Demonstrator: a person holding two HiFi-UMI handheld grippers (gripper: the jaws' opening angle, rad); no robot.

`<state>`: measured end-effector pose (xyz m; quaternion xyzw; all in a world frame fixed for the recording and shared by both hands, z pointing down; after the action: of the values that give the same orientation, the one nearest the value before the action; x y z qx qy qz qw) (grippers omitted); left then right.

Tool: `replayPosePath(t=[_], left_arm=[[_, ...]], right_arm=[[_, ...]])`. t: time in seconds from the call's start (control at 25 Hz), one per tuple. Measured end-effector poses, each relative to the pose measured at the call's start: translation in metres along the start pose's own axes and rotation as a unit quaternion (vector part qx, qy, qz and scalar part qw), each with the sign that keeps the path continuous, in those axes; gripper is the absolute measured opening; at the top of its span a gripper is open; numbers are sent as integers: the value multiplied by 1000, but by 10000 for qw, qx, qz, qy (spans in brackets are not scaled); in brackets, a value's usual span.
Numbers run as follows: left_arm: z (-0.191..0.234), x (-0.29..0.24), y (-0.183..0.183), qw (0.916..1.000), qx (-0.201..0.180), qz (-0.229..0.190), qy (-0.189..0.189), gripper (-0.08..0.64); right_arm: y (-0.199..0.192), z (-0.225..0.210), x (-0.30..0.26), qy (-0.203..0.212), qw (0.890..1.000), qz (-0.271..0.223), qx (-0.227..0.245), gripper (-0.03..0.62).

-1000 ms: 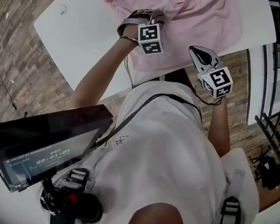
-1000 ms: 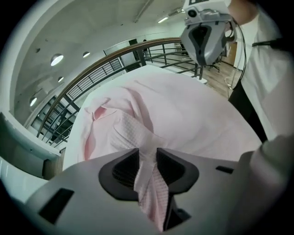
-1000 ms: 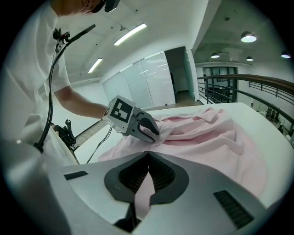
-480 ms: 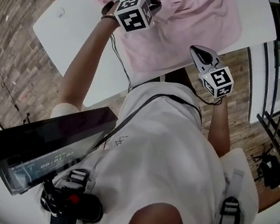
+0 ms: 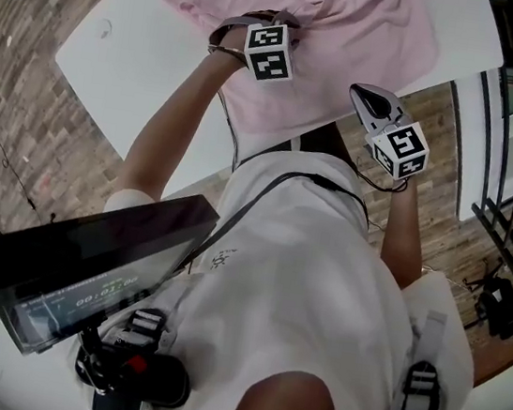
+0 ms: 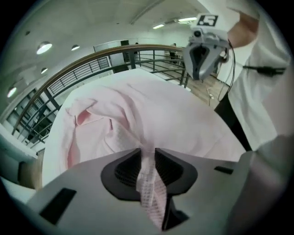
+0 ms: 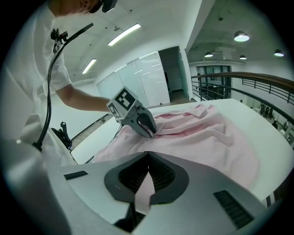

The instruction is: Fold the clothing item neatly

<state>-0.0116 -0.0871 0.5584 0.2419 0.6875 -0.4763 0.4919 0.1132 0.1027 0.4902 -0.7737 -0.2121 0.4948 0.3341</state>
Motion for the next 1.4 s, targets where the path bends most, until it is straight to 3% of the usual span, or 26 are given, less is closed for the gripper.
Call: replayPosePath(t=[0.08,0.36,0.44,0.52,0.56,0.68,0.76,0.8,0.96,1.16,1.32,1.4], left_arm=[[9,14,-1,9993,315,-215,-37,28],[54,67,-2,9959,658,-541,314,3],[47,67,3,9973,495,-536,-59,4],[24,50,8,9986,130,-298,-425,103],[13,36,8,9988,-50,-121,-478,134],[-7,3,0,9984,-305,213,-421,133],[-4,2,-2,9988,-83,83,-484,96],[1,6,-2,9984,76,-24,-558,17],[19,30,1,9952,543,-372,-730,17],[64,68,4,9944,808,-639,-256,17],[122,89,-7,9958,625,-311,588,17],[146,82,-12,9953,513,-140,813,17]], right_arm=[[-2,0,1,-14,10000,1,-32,2],[1,4,-3,33,10000,-6,-5,3],[2,5,-5,48,10000,3,-20,2],[-2,6,-6,56,10000,61,-42,2],[-4,6,-6,55,9999,93,-51,2],[-5,4,-5,23,9999,129,-82,2],[-5,2,-3,-18,9999,107,-100,2],[-4,1,-2,-34,9999,95,-110,2],[-6,0,-2,-35,9999,99,-121,2],[-2,-1,-3,-34,9999,69,-118,2],[-3,-1,-2,-65,9998,103,-149,2],[-6,-1,-2,-71,9997,170,-178,2]])
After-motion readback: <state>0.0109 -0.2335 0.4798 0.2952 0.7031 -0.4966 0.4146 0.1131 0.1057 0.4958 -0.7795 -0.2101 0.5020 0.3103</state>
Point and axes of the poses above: the fingertips, and each gripper's own axes: x backward along the fingers, z to its left, y out of its top, the point moved 9 cm from there along x, backward along the fingers, and after that the axes turned 2 degrees about -x, right-handed, at the moved point
